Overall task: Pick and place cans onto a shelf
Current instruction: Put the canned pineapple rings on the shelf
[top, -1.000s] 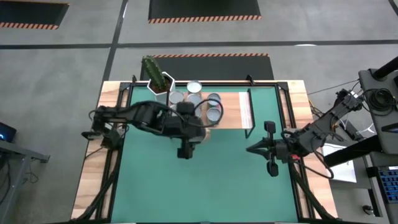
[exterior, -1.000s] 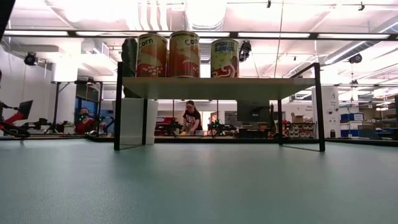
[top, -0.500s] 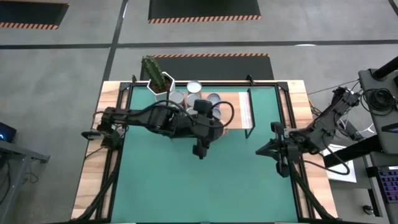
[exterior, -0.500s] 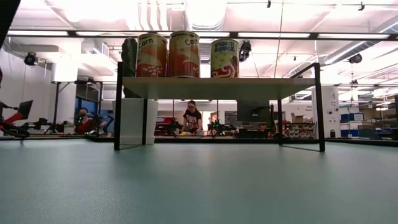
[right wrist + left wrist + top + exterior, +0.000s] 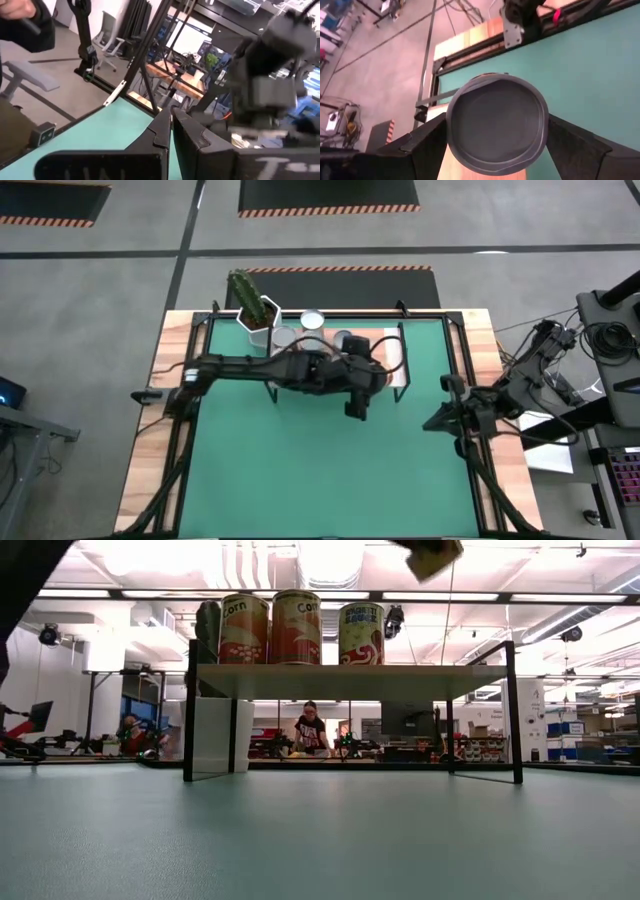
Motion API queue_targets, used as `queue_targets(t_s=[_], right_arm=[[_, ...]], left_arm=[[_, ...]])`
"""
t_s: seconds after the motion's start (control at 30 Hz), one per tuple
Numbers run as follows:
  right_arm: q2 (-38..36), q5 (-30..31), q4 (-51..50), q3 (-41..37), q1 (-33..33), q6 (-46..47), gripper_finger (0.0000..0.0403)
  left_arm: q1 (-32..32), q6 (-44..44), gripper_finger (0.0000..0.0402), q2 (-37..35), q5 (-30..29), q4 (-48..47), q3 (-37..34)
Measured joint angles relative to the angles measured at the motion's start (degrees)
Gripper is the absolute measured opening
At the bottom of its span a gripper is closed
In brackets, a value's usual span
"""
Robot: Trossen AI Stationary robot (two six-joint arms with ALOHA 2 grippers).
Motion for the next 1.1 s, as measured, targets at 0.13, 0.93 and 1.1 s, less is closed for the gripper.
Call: queue_targets(t_s=[0.13,0.93,1.1], right_arm=[[-0.5,0.0,0.0,-0.3,0.0,0.0,0.0009],[-0.8,0.5,0.0,-0.3,0.0,0.7,0.0009],[-0.8,0.6,0.0,-0.3,0.0,0.7,0.0009]], left_arm=[[1.4,0.0,0.0282,2.6,0.0,1.2,0.0],[5.0,-0.4,0.0282,9.9,-0.1,1.7,0.0],[5.2,-1.4,0.0282,9.9,-0.1,1.8,-0.2]])
